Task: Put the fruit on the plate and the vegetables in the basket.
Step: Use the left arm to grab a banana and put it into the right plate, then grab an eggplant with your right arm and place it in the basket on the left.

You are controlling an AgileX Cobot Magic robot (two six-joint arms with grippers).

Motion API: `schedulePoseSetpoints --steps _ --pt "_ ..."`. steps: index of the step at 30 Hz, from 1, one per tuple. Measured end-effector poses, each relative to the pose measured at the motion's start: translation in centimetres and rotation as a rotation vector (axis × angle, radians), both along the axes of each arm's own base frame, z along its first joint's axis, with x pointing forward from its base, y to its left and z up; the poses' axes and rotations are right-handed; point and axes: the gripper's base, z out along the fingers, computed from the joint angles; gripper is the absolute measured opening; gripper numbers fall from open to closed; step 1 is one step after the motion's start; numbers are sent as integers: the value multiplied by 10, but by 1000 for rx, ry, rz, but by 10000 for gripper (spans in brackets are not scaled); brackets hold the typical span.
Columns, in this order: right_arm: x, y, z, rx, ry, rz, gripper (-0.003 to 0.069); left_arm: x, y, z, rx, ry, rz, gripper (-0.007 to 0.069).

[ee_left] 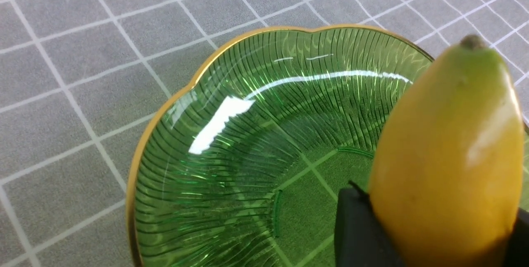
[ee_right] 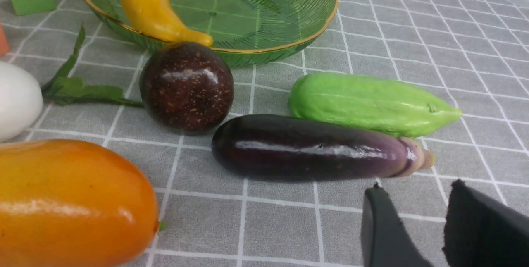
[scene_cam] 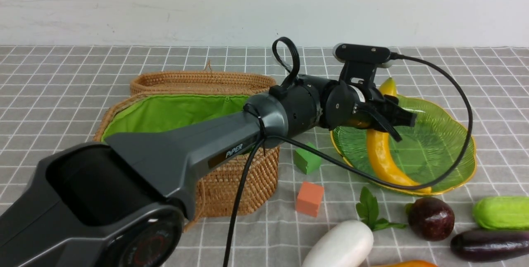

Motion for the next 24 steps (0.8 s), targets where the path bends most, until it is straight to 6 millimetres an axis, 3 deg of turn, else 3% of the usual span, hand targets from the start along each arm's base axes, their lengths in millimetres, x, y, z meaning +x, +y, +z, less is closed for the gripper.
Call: schedulePoseSetpoints --steps 8,14,17,18,19,24 --pt "0 0 0 0 0 0 241 -1 0 -1 13 16 -6 476" --pt "0 0 0 -1 0 0 241 -12 7 28 47 45 -36 507" --pt "0 0 0 -1 0 0 241 -22 17 59 104 21 -62 507" --pt "0 0 0 -1 0 0 241 -31 27 82 171 6 -78 505" --pt "0 0 0 -1 0 0 241 -31 27 82 171 6 -78 505" --pt "0 0 0 -1 0 0 241 -77 85 168 425 -1 -67 465"
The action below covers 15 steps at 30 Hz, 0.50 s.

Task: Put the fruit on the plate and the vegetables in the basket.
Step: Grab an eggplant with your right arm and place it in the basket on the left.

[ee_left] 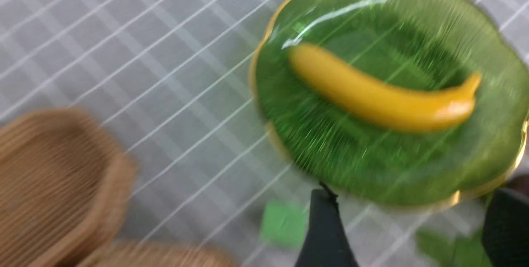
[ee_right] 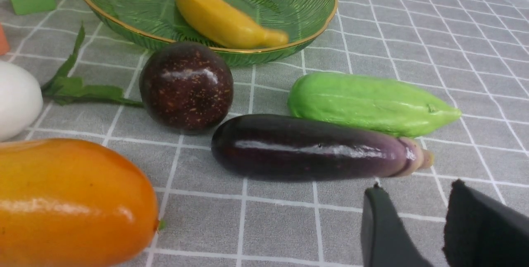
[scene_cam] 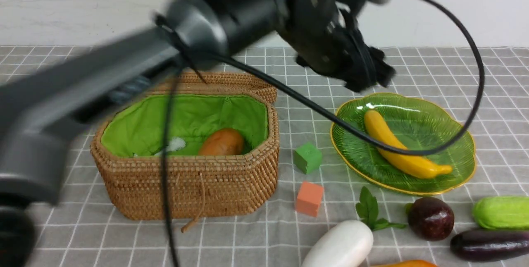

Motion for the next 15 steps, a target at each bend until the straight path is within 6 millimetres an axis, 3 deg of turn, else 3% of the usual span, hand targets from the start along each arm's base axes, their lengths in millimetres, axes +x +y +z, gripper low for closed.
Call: schedulePoseSetpoints --steps 1,3,4,6,7,10,13,15 --pt "0 0 0 0 0 0 241 -4 5 7 5 -10 4 460" --pt "0 0 0 0 0 0 241 -35 41 49 89 -5 45 419" --pt "0 0 0 0 0 0 241 -35 42 48 96 3 46 419" --pt "0 0 0 0 0 0 241 -68 79 93 69 -68 107 356" --pt "0 0 0 0 0 0 241 -68 79 92 71 -67 112 356" --pt "0 0 0 0 0 0 241 -117 128 133 -35 -152 179 242" --pt "0 0 0 0 0 0 241 -144 153 141 -73 -169 200 180" --pt "0 0 0 0 0 0 241 -188 193 142 -137 -182 232 83"
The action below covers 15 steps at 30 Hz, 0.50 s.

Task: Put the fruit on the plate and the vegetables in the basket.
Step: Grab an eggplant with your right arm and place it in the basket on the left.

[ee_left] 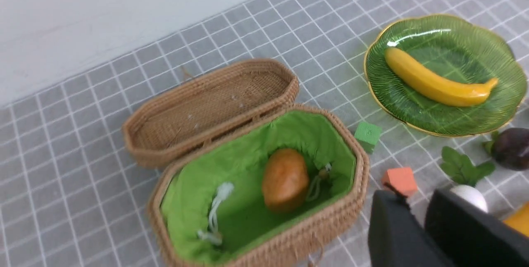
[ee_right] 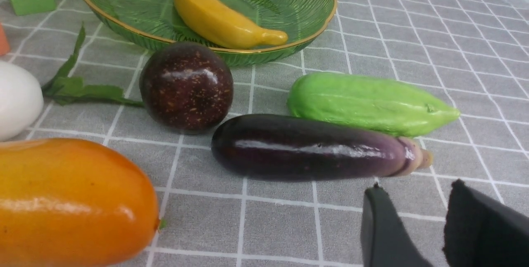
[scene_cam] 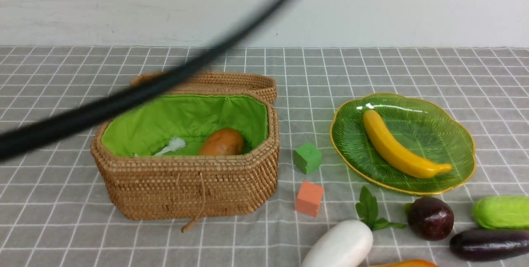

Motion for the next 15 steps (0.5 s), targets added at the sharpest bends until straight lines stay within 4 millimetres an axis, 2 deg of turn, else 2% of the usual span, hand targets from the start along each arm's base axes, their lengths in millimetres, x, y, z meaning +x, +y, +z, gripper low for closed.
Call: schedulePoseSetpoints --steps 2,3,4,7,10,11,12,13,15 --pt "0 0 0 0 0 0 241 -18 17 -6 -30 3 15 55" --pt "0 0 0 0 0 0 241 -38 35 -18 -62 18 36 20" --pt "0 0 0 0 0 0 241 -60 54 -37 -97 39 63 -11" --pt "0 0 0 0 0 0 241 -94 87 -92 -158 89 128 -13" --pt "0 0 0 0 0 0 241 -105 99 -134 -230 138 210 -13" --pt "0 0 0 0 0 0 241 -107 101 -138 -232 136 210 -13" --pt "0 0 0 0 0 0 241 -107 100 -164 -265 199 264 -13" --pt "0 0 0 0 0 0 241 -107 98 -176 -284 238 283 -13" --pt "0 0 0 0 0 0 241 -107 93 -189 -307 296 285 -13"
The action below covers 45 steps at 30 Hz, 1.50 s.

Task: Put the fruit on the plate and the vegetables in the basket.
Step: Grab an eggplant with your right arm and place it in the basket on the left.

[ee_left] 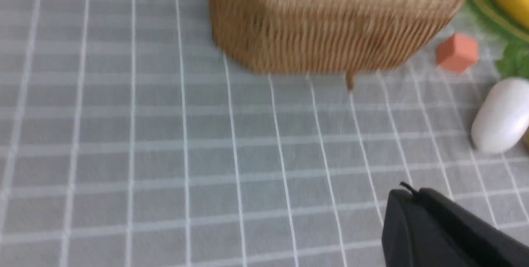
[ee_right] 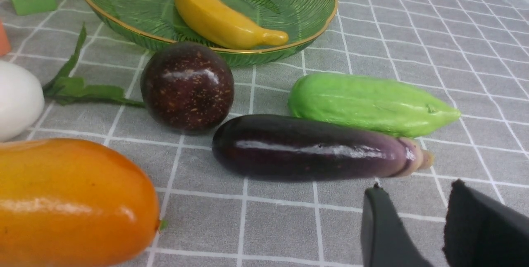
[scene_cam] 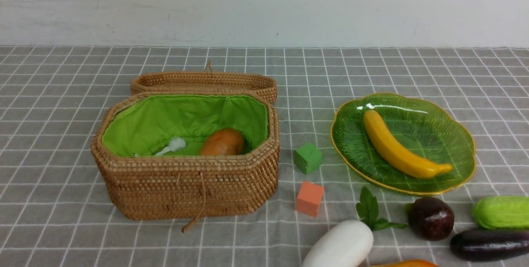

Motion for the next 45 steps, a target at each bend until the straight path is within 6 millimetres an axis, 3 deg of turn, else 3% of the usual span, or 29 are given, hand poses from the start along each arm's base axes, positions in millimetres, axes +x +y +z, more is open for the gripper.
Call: schedulePoseSetpoints --steps 8,30,40,45 --pt "0 0 0 0 0 0 241 6 -14 -2 -27 -29 -92 -13" --pt "0 0 0 0 0 0 241 14 -10 1 42 -133 -65 -9" --pt "0 0 0 1 0 0 241 7 6 -16 2 -416 46 -3" --pt "0 0 0 1 0 0 241 -2 13 -42 2 -620 188 -2"
